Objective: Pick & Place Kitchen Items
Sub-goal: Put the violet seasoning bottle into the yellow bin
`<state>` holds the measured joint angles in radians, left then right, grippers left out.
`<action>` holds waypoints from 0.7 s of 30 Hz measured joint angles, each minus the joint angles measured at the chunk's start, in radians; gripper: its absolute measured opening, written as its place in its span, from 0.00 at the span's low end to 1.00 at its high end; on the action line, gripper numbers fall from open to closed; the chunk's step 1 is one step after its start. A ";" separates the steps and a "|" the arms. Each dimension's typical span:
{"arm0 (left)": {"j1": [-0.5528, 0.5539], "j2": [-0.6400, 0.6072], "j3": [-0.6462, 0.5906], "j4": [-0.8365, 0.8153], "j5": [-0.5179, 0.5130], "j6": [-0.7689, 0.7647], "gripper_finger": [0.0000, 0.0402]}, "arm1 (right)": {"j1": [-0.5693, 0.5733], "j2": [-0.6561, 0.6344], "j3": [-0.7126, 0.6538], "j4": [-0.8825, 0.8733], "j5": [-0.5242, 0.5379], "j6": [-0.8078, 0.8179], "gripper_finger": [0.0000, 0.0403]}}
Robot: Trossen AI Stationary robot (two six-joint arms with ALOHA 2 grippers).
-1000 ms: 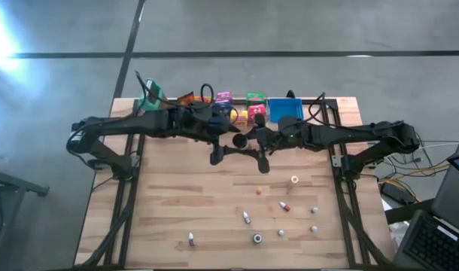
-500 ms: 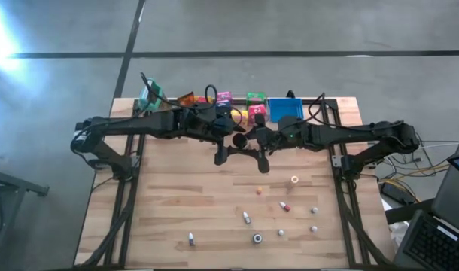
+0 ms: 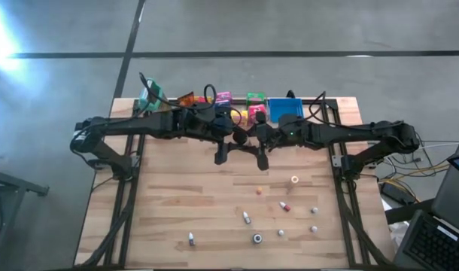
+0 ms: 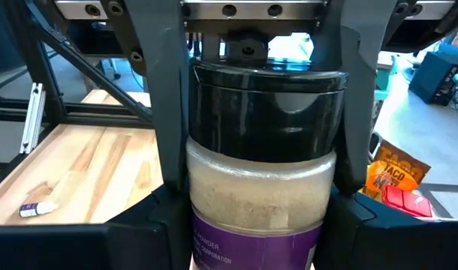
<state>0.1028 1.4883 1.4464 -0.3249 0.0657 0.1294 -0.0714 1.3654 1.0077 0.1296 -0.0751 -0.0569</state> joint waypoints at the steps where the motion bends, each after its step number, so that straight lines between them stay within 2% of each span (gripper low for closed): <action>1: 0.000 0.000 0.000 0.002 0.000 0.000 0.55 | 0.000 0.000 0.000 0.001 0.000 -0.001 0.46; 12: 0.000 0.000 0.000 0.020 0.000 0.000 0.57 | -0.012 -0.009 0.000 0.001 -0.005 0.017 0.47; 17: 0.000 -0.001 0.000 0.030 0.000 -0.011 0.56 | -0.012 -0.026 0.000 -0.003 0.004 0.042 0.55; 21: 0.000 -0.001 0.002 0.036 -0.015 -0.017 0.57 | -0.012 -0.071 0.000 -0.056 0.054 0.036 0.64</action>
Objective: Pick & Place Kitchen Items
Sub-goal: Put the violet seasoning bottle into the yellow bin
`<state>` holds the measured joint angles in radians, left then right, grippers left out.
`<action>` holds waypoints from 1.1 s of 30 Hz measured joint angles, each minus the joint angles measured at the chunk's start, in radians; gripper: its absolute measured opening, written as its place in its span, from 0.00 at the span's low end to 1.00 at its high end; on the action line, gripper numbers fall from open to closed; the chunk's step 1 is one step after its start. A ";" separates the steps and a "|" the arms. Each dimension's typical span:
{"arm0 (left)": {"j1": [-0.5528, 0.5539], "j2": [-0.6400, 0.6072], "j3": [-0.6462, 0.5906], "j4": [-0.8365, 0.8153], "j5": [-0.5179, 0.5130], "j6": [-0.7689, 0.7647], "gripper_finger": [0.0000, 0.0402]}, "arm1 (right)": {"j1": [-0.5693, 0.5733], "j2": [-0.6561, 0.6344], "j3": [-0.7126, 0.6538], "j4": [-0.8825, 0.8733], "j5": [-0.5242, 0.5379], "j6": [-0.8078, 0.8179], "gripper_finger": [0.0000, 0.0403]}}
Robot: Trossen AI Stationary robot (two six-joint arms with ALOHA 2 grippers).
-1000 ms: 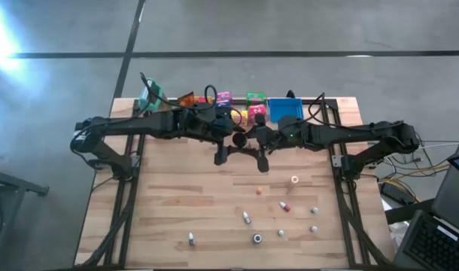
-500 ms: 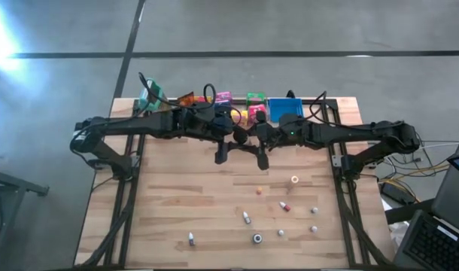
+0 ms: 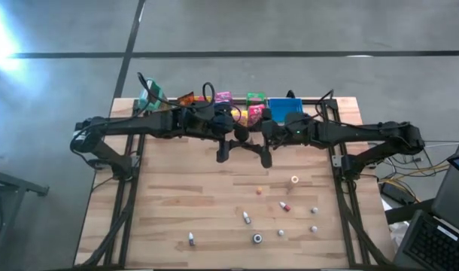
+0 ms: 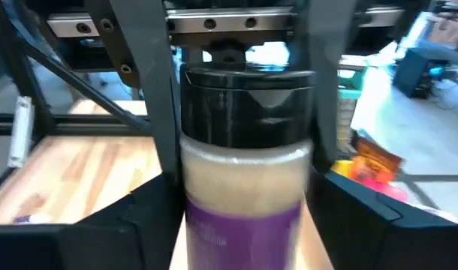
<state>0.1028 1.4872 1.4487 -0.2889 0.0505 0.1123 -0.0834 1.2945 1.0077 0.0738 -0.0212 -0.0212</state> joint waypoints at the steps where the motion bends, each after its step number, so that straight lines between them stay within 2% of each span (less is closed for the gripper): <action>1: 0.000 0.000 0.000 -0.005 -0.007 0.001 0.57 | 0.000 -0.015 0.000 -0.024 0.012 -0.009 0.66; 6: 0.001 -0.014 -0.003 -0.091 -0.092 0.008 0.57 | 0.000 -0.129 0.001 -0.190 0.083 -0.021 0.75; 9: 0.002 -0.034 -0.003 -0.137 -0.187 0.009 0.57 | 0.003 -0.224 0.002 -0.332 0.164 -0.014 0.77; 13: 0.002 -0.061 -0.008 -0.196 -0.344 -0.030 0.57 | 0.005 -0.357 0.002 -0.533 0.298 0.044 0.76; 15: 0.007 -0.068 -0.016 -0.232 -0.428 -0.082 0.57 | 0.004 -0.426 0.002 -0.634 0.317 0.071 0.73; 20: 0.035 -0.088 -0.058 -0.271 -0.572 -0.131 0.57 | 0.005 -0.578 -0.003 -0.831 0.319 0.127 0.59; 26: 0.075 -0.118 -0.174 -0.255 -0.599 -0.166 0.57 | 0.005 -0.696 -0.034 -0.941 0.314 0.119 0.32; 31: 0.124 -0.215 -0.348 -0.095 -0.619 -0.187 0.57 | 0.005 -0.783 -0.088 -0.955 0.312 0.070 0.09; 33: 0.148 -0.261 -0.427 -0.014 -0.619 -0.181 0.57 | 0.005 -0.809 -0.102 -0.955 0.312 0.031 0.04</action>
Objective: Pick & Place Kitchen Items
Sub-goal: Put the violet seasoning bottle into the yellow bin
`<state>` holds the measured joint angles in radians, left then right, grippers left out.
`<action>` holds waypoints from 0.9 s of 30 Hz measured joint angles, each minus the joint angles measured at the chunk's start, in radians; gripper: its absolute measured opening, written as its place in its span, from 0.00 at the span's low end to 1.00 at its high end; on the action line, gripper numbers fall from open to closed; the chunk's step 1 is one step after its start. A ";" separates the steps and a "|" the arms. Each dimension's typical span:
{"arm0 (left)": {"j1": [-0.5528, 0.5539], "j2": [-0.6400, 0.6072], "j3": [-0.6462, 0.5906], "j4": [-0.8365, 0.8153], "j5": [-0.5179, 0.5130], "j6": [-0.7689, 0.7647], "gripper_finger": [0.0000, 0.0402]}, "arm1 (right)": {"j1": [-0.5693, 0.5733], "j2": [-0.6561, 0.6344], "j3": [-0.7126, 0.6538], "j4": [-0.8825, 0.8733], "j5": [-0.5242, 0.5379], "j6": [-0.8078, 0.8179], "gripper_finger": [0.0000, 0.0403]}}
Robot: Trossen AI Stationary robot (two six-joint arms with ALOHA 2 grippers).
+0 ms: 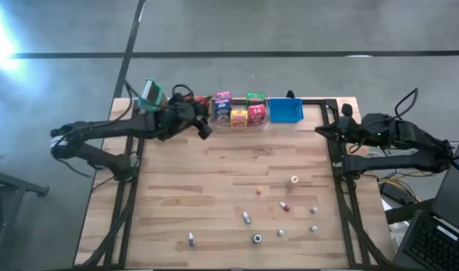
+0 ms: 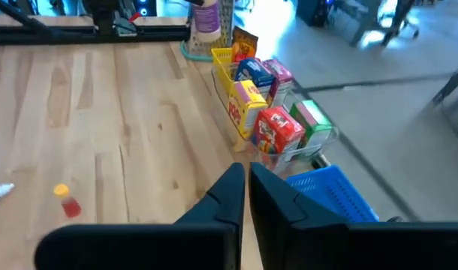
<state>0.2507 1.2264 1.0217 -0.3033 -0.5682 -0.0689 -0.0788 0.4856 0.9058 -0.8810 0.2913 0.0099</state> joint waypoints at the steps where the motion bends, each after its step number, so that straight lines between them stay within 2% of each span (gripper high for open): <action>1: 0.015 -0.023 -0.039 0.034 0.001 0.000 0.57 | 0.000 -0.011 -0.005 0.001 0.000 -0.010 0.04; 7: 0.116 -0.113 -0.192 0.120 -0.002 -0.014 0.57 | 0.000 -0.054 -0.011 0.002 0.000 0.009 0.07; 10: 0.157 -0.123 -0.236 0.137 -0.001 -0.030 0.57 | 0.000 -0.067 -0.011 0.001 0.021 -0.072 0.08; 13: 0.184 -0.119 -0.269 0.172 0.001 -0.031 0.57 | -0.001 -0.074 -0.011 -0.022 0.020 -0.087 0.10; 18: 0.209 -0.118 -0.326 0.222 0.001 -0.037 0.57 | 0.000 -0.074 -0.011 -0.084 0.018 -0.005 0.13; 27: 0.268 -0.117 -0.362 0.309 0.000 -0.040 0.57 | 0.000 -0.074 -0.011 -0.134 0.016 0.010 0.20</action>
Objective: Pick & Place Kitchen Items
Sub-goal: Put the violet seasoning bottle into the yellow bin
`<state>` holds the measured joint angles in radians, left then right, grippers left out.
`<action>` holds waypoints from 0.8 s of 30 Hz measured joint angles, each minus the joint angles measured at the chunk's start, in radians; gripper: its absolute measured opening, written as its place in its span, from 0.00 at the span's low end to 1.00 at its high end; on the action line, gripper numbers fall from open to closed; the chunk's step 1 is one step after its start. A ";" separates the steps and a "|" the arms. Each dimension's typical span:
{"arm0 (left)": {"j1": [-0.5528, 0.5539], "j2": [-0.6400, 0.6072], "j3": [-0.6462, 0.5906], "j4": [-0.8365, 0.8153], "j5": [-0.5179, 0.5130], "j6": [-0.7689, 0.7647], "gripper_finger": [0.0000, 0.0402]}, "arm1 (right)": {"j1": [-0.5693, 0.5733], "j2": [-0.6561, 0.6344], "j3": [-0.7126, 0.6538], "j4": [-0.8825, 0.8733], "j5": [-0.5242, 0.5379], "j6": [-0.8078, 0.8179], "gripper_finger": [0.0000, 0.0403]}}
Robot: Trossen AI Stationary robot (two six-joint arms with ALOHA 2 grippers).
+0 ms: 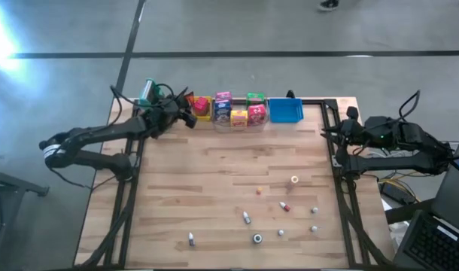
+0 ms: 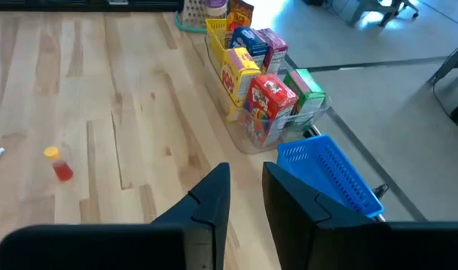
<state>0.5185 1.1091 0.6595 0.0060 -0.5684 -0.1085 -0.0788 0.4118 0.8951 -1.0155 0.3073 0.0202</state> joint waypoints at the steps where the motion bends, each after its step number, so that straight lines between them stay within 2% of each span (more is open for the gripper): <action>1: 0.008 0.000 -0.004 0.006 0.001 -0.006 0.57 | 0.000 0.000 0.000 0.001 0.000 -0.002 0.20; 8: 0.060 0.021 -0.009 0.028 0.020 -0.069 0.57 | 0.000 0.000 0.000 0.001 0.007 -0.024 0.26; 24: 0.084 0.207 -0.005 0.125 0.011 -0.112 0.57 | 0.000 0.000 0.000 0.001 0.008 -0.032 0.37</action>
<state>0.6025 1.3158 0.6544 0.1307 -0.5571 -0.2202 -0.0788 0.4118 0.8951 -1.0142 0.3157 -0.0117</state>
